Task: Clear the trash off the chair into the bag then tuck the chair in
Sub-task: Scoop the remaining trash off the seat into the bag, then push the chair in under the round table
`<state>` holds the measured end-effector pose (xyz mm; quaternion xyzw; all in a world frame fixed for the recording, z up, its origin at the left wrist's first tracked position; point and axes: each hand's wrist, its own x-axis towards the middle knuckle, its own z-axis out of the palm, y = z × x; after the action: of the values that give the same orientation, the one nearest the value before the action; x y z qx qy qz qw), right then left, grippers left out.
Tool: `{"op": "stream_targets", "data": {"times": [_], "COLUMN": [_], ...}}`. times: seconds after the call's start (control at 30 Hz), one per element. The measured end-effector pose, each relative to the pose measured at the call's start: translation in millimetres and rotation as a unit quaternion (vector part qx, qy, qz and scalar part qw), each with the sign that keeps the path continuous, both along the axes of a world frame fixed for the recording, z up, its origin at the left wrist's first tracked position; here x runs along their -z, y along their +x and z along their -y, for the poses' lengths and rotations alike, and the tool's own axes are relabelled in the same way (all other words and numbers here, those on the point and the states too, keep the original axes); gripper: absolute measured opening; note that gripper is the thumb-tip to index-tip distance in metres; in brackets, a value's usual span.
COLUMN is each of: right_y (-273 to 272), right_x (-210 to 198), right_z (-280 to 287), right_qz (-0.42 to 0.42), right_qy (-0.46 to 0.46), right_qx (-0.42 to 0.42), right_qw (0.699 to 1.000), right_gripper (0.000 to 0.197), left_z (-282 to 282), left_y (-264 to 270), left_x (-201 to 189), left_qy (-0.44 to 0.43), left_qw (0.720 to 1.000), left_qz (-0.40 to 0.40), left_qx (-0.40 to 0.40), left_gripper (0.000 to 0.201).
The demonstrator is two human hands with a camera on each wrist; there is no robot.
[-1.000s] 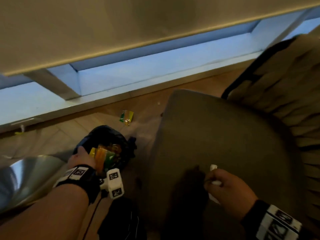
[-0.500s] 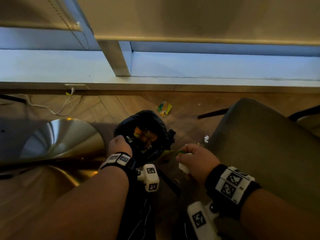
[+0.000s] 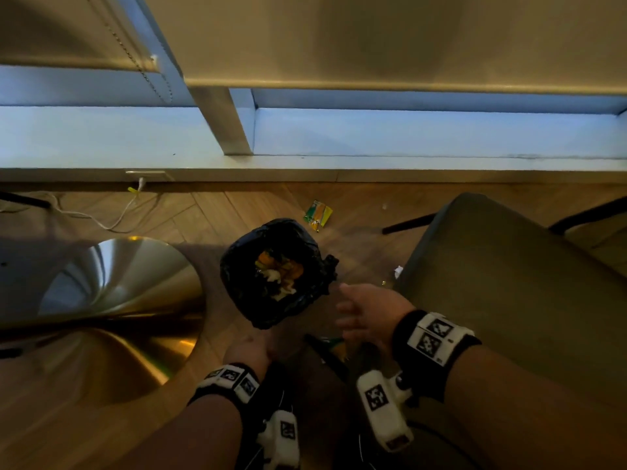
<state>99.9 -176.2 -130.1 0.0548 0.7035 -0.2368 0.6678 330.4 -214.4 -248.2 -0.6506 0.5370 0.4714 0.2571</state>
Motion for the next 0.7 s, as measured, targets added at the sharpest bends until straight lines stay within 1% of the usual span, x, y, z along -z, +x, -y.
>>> {"op": "stream_targets", "data": {"times": [0.03, 0.07, 0.1, 0.2, 0.27, 0.33, 0.4, 0.43, 0.5, 0.57, 0.63, 0.67, 0.7], "right_y": [-13, -28, -44, -90, -108, -117, -117, -113, -108, -101, -92, -88, -85], "right_x": [-11, -25, -40, -95, -137, -173, -200, -212, -227, -241, -250, -251, -248], "right_z": [-15, -33, -53, -119, -170, -218, -263, -283, -315, -342, -371, -388, -405], "right_qz": [-0.003, -0.025, -0.058, -0.155, -0.203, -0.255, -0.281, -0.282, -0.291, -0.309, -0.324, -0.330, -0.338], "right_qy": [0.000, 0.003, 0.005, 0.028, 0.057, 0.059, 0.060, 0.059, 0.037, 0.015, -0.006, -0.013, -0.005], "right_qx": [0.000, -0.011, -0.019, 0.015, 0.046, 0.082, 0.117, 0.135, 0.162, 0.166, 0.171, 0.165, 0.134], "right_qw": [1.000, 1.000, 0.998, 0.987, 0.976, 0.962, 0.951, 0.948, 0.942, 0.936, 0.931, 0.929, 0.931], "right_gripper": [0.042, 0.037, 0.035, 0.033, 0.026, 0.016, 0.017, 0.022, 0.030, 0.025, 0.019, 0.019, 0.021], "left_z": [6, 11, 17, 26, 23, 20, 6, -4, -30, -68, -116, -143, -170], "left_y": [-4, -11, -21, -64, -92, -119, -139, -149, -172, -191, -203, -206, -206], "left_x": [-9, -22, -37, -92, -139, -189, -227, -246, -285, -322, -354, -363, -368], "left_qy": [-0.002, -0.003, 0.001, -0.022, -0.037, -0.077, -0.096, -0.094, -0.104, -0.123, -0.147, -0.156, -0.156], "left_qw": [0.999, 1.000, 1.000, 0.993, 0.980, 0.957, 0.935, 0.926, 0.904, 0.885, 0.872, 0.865, 0.859], "left_qz": [0.007, -0.004, -0.019, -0.049, -0.061, -0.056, -0.054, -0.050, -0.085, -0.141, -0.190, -0.207, -0.220], "left_qx": [0.036, 0.026, 0.024, 0.101, 0.187, 0.274, 0.337, 0.362, 0.405, 0.425, 0.426, 0.429, 0.435], "left_gripper": [0.034, 0.037, 0.037, 0.037, 0.035, 0.034, 0.036, 0.037, 0.036, 0.030, 0.025, 0.024, 0.023]}}
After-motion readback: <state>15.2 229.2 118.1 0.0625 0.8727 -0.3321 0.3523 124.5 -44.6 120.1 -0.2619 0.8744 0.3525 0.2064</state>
